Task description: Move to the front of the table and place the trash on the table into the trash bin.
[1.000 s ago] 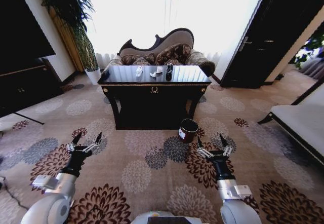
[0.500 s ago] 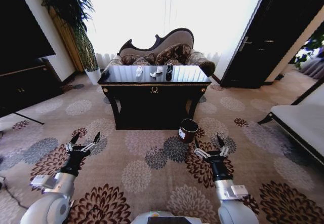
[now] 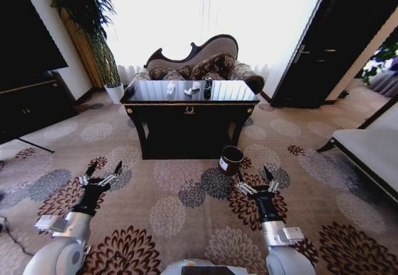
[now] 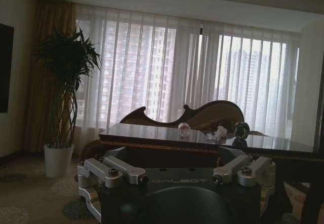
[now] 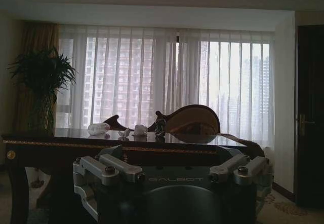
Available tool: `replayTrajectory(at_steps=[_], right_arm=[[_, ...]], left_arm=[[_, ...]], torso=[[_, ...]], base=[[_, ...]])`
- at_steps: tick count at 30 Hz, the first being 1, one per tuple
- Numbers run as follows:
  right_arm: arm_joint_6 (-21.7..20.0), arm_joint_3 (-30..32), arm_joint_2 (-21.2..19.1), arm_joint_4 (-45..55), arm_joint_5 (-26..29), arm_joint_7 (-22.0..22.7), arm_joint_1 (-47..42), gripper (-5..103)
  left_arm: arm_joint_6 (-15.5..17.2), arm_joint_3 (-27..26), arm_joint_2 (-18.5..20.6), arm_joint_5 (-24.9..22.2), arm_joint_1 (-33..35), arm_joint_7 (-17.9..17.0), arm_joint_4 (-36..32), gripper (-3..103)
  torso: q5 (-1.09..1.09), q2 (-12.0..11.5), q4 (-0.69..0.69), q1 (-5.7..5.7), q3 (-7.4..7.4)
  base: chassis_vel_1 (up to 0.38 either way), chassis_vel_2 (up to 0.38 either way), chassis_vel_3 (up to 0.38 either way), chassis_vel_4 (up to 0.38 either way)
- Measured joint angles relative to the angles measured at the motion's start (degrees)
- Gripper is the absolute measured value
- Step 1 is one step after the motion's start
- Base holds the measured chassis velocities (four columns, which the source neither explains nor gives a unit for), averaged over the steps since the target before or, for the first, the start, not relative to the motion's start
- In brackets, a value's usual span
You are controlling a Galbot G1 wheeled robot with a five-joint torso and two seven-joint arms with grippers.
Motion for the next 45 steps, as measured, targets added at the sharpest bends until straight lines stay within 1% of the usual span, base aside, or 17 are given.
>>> replayTrajectory(at_steps=[12, 18, 45], right_arm=[[-0.1, 0.8, -0.2, 0.2, 1.3, -0.3, -0.1, 100], [0.0, 0.9, -0.2, 0.2, 2.0, -0.8, 0.2, 100], [0.2, 0.9, -0.2, -0.3, 2.3, -1.3, 0.5, 100]], left_arm=[[0.0, -1.4, 0.2, -0.5, -0.1, 0.6, -1.1, 100], [0.1, -1.9, 0.2, -0.9, -0.1, 0.7, -1.5, 100], [0.2, -2.4, -0.3, -0.8, 0.6, 0.9, -2.5, 100]], torso=[[0.0, 0.0, 0.0, -0.01, 0.0], [0.0, 0.0, 0.0, -0.02, 0.0], [0.0, 0.0, 0.0, -0.01, 0.0]], base=[[0.0, 0.0, 0.0, 0.0], [-0.096, 0.087, 0.087, -0.081], [-0.206, 0.201, 0.208, -0.21]])
